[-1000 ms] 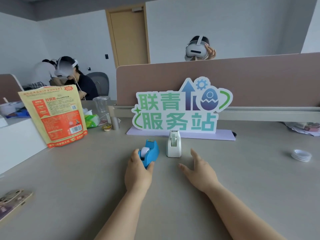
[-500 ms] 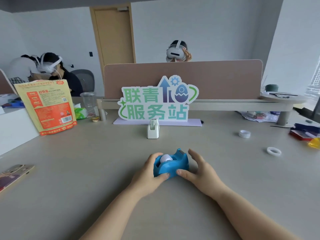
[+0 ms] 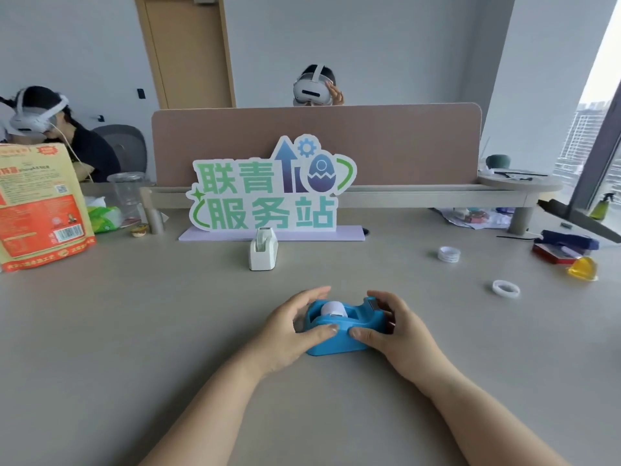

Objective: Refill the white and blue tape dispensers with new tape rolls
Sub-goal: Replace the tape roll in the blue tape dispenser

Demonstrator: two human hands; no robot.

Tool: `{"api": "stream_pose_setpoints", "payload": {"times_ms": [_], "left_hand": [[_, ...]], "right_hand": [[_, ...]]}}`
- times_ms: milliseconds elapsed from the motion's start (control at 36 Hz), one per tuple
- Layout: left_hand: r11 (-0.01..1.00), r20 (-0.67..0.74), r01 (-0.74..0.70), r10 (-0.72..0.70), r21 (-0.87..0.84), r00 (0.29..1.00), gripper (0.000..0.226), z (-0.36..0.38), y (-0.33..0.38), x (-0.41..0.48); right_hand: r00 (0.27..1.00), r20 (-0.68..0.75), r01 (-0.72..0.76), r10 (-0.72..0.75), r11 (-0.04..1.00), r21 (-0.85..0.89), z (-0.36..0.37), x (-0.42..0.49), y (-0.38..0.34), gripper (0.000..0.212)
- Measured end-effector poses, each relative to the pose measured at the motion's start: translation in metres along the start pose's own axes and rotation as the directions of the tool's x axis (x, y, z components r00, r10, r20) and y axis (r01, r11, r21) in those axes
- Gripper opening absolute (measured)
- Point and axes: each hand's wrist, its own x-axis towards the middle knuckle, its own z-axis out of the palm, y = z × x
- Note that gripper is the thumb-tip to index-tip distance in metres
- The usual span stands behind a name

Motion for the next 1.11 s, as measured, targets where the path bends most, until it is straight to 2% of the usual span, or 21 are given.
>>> {"api": "stream_pose_setpoints", "payload": {"times_ms": [111,194,250,556,667,806,944,1111], "left_hand": [[0.986,-0.219,-0.109,0.135,0.127,0.966,0.024,0.004,0.009,0.005],[0.951,-0.206,-0.157,0.215,0.267,0.955,0.019,0.008,0.009,0.006],[0.943,-0.189,-0.158,0.219,0.294,0.957,0.019,0.011,0.009,0.006],[0.977,-0.238,-0.099,0.143,0.187,0.961,0.007,0.017,0.020,0.003],[0.990,-0.240,-0.082,0.108,0.118,0.965,0.012,0.015,0.024,0.002],[0.987,-0.246,-0.074,0.107,0.140,0.963,0.006,0.014,0.024,0.007],[0.988,-0.212,-0.059,0.089,0.142,0.973,0.005,0.005,0.023,0.008],[0.988,-0.153,-0.035,0.058,0.152,0.987,0.005,-0.002,0.026,0.009]], "right_hand": [[1.000,0.002,0.001,-0.001,1.000,0.008,0.001,0.000,-0.001,0.066],[1.000,-0.001,0.002,-0.002,1.000,0.009,0.001,0.000,-0.001,0.066],[1.000,0.002,0.004,-0.004,1.000,0.005,0.001,0.000,-0.001,0.067],[1.000,0.009,0.014,-0.014,1.000,-0.014,0.000,-0.002,-0.005,0.067],[1.000,0.017,0.011,-0.011,1.000,-0.004,0.000,-0.002,-0.006,0.066],[1.000,0.020,0.015,-0.014,1.000,-0.011,0.000,-0.002,-0.005,0.067],[0.994,0.096,0.072,-0.058,0.986,-0.150,0.000,-0.002,-0.003,0.077],[0.991,0.107,0.099,-0.080,0.977,-0.189,-0.001,0.000,-0.003,0.070]]}}
